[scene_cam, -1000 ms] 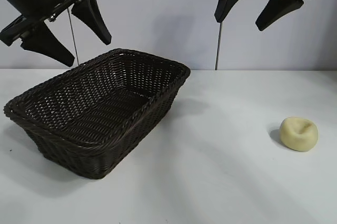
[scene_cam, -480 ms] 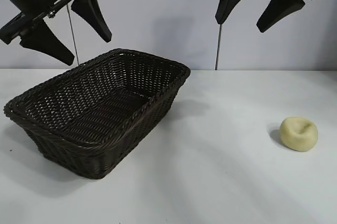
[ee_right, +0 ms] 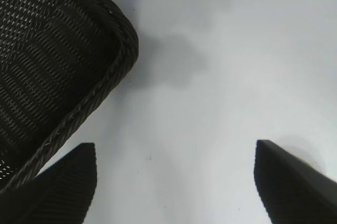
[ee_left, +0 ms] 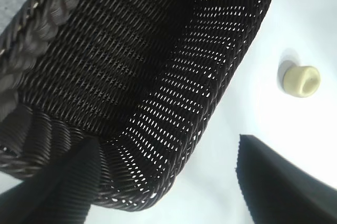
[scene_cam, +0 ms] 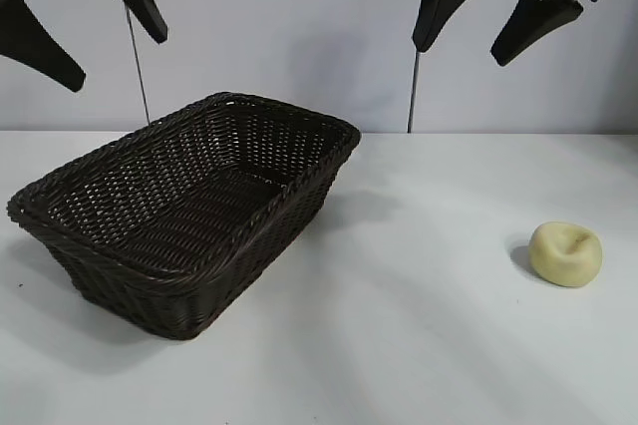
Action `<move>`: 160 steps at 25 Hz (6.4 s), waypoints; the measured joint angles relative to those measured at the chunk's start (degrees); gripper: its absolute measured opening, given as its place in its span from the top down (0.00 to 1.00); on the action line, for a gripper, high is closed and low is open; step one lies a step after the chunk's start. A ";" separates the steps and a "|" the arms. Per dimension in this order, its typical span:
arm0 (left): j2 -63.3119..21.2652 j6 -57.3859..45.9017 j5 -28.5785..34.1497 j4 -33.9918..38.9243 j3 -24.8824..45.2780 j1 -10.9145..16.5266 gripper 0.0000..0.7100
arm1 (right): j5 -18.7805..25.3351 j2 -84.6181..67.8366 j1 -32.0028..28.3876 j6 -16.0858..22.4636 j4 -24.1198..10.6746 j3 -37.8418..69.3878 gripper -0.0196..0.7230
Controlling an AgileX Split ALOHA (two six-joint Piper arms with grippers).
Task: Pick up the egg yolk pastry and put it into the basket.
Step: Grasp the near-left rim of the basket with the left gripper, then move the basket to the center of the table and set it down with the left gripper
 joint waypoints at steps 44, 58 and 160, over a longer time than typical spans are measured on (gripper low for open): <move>-6.71 -43.60 -14.94 12.81 22.12 0.00 0.26 | 0.24 0.00 0.00 0.06 -0.16 0.00 0.18; 8.10 -43.66 -21.59 13.39 22.12 0.00 0.26 | 0.29 0.00 0.00 0.17 -0.16 0.00 0.18; 38.90 19.84 11.36 5.75 -27.57 1.91 0.77 | 1.48 0.00 0.00 0.21 0.36 0.00 0.18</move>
